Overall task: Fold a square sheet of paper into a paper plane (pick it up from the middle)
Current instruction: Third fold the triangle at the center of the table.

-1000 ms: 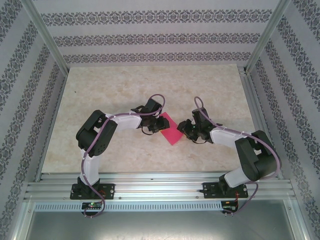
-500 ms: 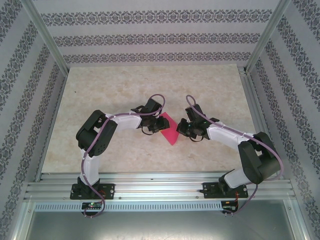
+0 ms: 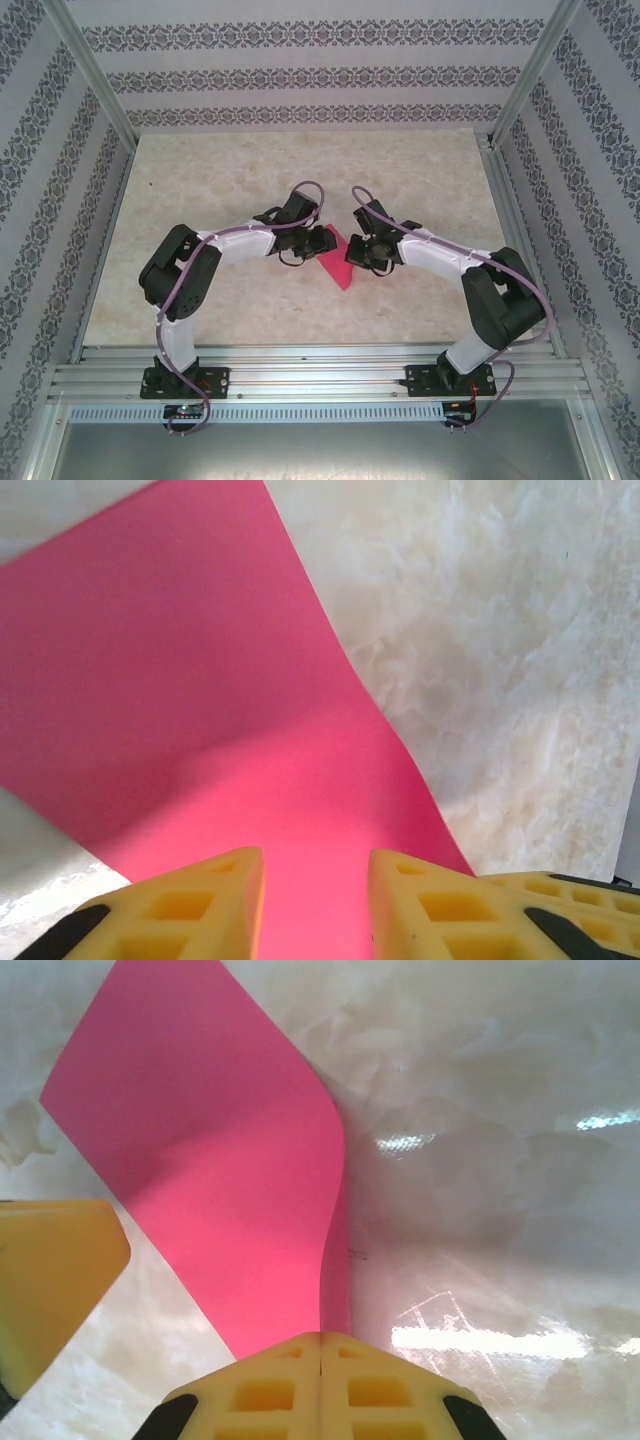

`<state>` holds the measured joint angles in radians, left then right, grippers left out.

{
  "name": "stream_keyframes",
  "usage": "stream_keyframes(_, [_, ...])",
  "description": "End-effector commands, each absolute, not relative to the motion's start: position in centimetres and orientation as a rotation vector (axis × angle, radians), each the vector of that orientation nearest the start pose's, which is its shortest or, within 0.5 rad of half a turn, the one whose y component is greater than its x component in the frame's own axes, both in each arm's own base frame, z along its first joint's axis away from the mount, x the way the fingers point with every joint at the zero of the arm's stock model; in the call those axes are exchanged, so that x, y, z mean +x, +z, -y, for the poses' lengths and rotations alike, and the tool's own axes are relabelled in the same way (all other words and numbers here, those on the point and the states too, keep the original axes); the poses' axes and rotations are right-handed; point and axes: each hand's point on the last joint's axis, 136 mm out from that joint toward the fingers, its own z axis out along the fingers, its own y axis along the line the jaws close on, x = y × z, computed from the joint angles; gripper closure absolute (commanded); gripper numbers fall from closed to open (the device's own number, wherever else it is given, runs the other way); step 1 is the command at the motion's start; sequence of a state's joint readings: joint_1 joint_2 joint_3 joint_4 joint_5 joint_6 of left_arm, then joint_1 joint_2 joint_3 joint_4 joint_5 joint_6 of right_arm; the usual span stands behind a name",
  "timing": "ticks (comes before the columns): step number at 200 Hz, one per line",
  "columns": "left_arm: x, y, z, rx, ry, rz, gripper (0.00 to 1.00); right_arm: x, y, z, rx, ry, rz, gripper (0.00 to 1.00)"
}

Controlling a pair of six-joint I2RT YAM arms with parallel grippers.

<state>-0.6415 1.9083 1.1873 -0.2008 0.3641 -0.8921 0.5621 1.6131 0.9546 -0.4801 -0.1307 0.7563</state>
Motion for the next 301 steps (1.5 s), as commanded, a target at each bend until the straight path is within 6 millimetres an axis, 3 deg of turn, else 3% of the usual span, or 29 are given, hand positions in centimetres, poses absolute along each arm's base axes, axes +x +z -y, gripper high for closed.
stream_keyframes(1, [35.0,5.5,32.7,-0.218,-1.016,-2.727,0.67,29.8,5.4,-22.2,0.178,0.507,-2.837,0.95])
stream_keyframes(57, [35.1,2.1,32.0,-0.283,-0.934,-2.789,0.74,30.4,5.1,-23.8,0.175,0.537,-2.845,0.85])
stream_keyframes(83, [35.1,1.8,31.8,-0.285,-0.91,-2.801,0.75,30.5,4.7,-24.4,0.186,0.581,-2.85,0.8])
stream_keyframes(92, [35.0,1.7,31.4,-0.285,-0.892,-2.803,0.75,30.5,4.6,-24.4,0.196,0.582,-2.848,0.7])
stream_keyframes(105, [35.0,1.9,31.5,-0.285,-0.901,-2.802,0.75,30.7,4.7,-24.7,0.192,0.61,-2.835,0.73])
stream_keyframes(120, [35.0,2.2,31.5,-0.284,-0.913,-2.795,0.75,30.6,4.9,-25.3,0.185,0.674,-2.825,0.62])
stream_keyframes(156, [35.1,3.5,32.0,-0.257,-0.974,-2.766,0.72,30.5,4.6,-24.7,0.252,0.738,-2.795,0.64])
stream_keyframes(218, [34.3,6.4,34.6,-0.244,-1.292,-2.693,0.59,30.4,5.1,-23.7,0.331,0.864,-2.702,0.63])
stream_keyframes(244, [34.0,6.7,35.4,-0.261,-1.397,-2.673,0.58,30.4,5.5,-23.5,0.355,0.897,-2.662,0.63])
stream_keyframes(301, [33.5,6.3,35.7,-0.288,-1.442,-2.706,0.58,30.4,6.5,-23.2,0.362,0.941,-2.614,0.62])
